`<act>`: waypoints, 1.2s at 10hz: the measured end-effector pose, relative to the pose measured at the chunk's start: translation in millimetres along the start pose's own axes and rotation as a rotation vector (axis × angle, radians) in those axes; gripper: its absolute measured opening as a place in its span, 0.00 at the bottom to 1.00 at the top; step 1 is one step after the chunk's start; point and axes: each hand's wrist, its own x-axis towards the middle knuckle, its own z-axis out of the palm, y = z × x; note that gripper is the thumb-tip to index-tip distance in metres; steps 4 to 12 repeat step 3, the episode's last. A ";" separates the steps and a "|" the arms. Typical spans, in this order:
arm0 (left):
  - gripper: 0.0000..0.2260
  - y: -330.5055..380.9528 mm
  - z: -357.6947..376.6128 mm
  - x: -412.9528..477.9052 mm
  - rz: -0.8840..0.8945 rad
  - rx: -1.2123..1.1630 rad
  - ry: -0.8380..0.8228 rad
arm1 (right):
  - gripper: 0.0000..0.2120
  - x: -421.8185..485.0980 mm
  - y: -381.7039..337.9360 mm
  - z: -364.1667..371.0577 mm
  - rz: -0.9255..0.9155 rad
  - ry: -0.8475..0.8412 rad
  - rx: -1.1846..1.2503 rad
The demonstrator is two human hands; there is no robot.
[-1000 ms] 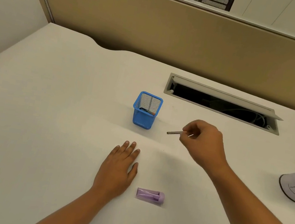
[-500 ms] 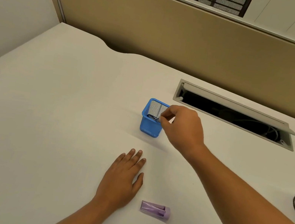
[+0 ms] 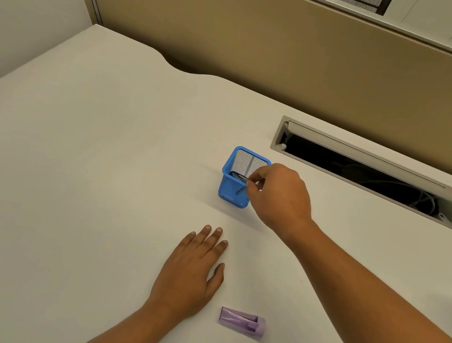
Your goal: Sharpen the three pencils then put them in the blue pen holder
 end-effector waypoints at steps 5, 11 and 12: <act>0.20 -0.1 -1.0 -0.2 -0.009 -0.018 -0.002 | 0.14 -5.6 9.1 -0.3 0.056 0.068 0.137; 0.20 -0.1 -1.0 -0.2 -0.009 -0.018 -0.002 | 0.14 -5.6 9.1 -0.3 0.056 0.068 0.137; 0.20 -0.1 -1.0 -0.2 -0.009 -0.018 -0.002 | 0.14 -5.6 9.1 -0.3 0.056 0.068 0.137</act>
